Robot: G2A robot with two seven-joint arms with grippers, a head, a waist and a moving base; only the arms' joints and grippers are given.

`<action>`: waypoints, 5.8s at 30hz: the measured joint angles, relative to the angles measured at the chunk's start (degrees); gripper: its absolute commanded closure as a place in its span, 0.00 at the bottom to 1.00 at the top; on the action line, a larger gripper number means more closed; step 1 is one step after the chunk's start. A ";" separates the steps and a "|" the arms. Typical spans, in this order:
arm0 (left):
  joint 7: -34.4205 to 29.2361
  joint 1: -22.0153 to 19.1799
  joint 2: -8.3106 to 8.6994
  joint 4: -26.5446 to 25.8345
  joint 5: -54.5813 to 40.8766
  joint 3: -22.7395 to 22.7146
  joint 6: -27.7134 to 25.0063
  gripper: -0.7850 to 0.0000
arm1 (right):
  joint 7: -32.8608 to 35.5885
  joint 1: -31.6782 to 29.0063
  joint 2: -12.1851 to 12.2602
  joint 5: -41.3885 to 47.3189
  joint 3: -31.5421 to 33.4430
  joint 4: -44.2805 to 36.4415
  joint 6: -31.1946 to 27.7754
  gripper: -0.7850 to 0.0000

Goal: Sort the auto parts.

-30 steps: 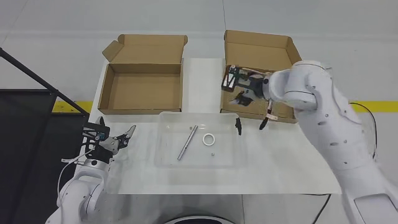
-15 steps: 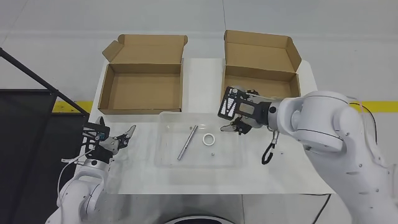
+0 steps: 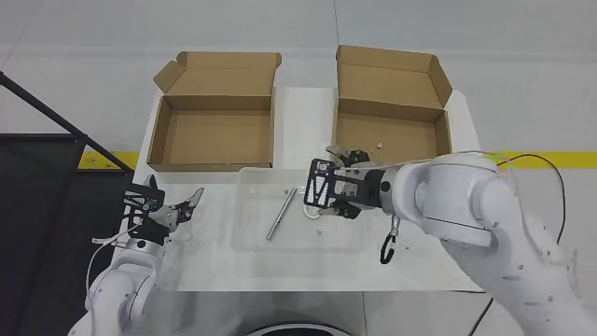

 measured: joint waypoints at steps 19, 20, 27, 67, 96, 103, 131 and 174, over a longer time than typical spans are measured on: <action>0.00 0.00 0.00 0.00 0.00 0.00 0.00 0.00 | 8.40 9.23 0.11 9.11 -19.76 12.65 9.11 0.70; 0.00 0.00 0.00 0.00 0.00 0.00 0.00 0.00 | 8.19 9.06 0.03 9.11 -19.99 12.93 8.98 0.69; 0.00 0.00 0.00 0.00 0.00 0.00 0.00 0.00 | 5.59 8.29 -1.32 5.09 -23.20 15.69 10.10 0.67; 0.00 0.00 0.00 0.00 0.00 0.00 0.00 0.00 | 4.45 10.39 -8.67 4.84 -28.20 29.65 10.78 1.00; 0.00 0.00 0.00 0.00 0.00 0.00 0.00 0.00 | -36.41 -5.92 3.49 5.45 25.37 12.03 -12.89 1.00; 0.00 0.00 0.00 0.00 0.00 0.00 0.00 0.00 | -34.41 -6.82 4.26 3.37 27.06 11.15 -13.56 1.00; 0.00 0.00 0.00 0.00 0.00 0.00 0.00 0.00 | -0.47 19.20 -4.95 -3.60 -13.11 56.90 1.64 1.00; 0.00 0.00 0.00 0.00 0.00 0.00 0.00 0.00 | -4.16 8.02 -1.28 -4.59 1.11 17.67 3.85 0.00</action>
